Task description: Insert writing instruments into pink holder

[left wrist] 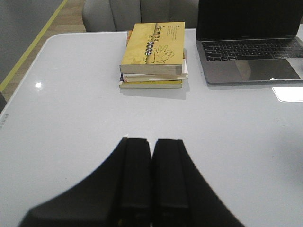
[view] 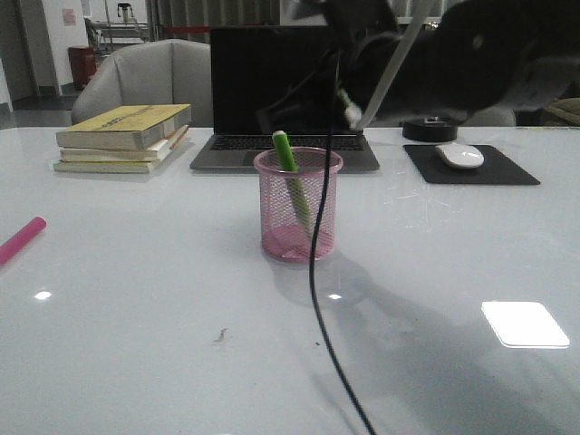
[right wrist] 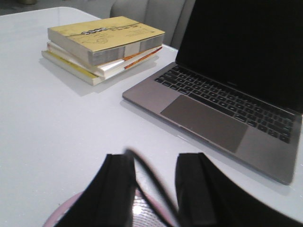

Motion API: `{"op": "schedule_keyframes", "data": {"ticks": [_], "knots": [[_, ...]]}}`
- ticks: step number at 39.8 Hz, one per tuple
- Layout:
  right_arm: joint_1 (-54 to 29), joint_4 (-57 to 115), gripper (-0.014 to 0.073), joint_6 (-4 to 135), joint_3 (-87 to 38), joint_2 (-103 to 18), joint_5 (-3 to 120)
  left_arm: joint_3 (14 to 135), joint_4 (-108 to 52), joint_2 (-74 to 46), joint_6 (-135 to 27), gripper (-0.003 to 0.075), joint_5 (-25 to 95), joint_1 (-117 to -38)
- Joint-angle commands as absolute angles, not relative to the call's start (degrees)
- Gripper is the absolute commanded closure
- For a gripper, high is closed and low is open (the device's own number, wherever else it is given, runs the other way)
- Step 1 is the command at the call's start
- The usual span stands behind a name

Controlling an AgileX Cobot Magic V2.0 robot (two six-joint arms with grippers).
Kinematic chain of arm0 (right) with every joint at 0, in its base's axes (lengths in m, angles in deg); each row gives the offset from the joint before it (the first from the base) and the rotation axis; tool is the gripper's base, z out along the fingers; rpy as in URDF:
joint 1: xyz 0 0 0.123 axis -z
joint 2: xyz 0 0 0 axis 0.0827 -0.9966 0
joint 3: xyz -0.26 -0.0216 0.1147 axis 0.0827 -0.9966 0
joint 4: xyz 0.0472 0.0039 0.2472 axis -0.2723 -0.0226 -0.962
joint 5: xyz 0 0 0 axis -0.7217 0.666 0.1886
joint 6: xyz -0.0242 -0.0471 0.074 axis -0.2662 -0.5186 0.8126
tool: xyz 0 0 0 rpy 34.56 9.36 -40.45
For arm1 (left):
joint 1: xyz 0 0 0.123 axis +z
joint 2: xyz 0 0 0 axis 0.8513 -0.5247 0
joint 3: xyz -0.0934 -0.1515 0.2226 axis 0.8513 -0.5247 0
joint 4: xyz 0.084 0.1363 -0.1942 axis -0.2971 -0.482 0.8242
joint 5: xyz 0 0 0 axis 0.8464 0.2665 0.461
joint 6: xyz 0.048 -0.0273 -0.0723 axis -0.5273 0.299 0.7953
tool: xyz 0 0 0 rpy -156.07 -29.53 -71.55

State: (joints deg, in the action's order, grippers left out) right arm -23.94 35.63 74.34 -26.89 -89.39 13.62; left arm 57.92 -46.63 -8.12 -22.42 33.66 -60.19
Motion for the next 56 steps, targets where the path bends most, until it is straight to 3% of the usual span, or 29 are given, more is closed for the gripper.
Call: {"op": "schedule_keyframes", "data": {"ticks": [1, 29, 56], "knots": [[-21.3, 32.7, 0.0242, 73.3, -25.3, -81.5, 15.6, 59.8, -46.1, -7.7, -22.2, 0.0629, 38.3, -60.2], [7.7, 33.1, 0.0242, 73.2, -26.1, -51.3, 59.4, 59.8, -46.1, -7.7, -22.2, 0.0629, 38.3, -60.2], [9.3, 33.1, 0.0242, 73.2, -56.3, -26.4, 55.1, 59.8, -46.1, -7.7, -22.2, 0.0629, 38.3, -60.2]]}}
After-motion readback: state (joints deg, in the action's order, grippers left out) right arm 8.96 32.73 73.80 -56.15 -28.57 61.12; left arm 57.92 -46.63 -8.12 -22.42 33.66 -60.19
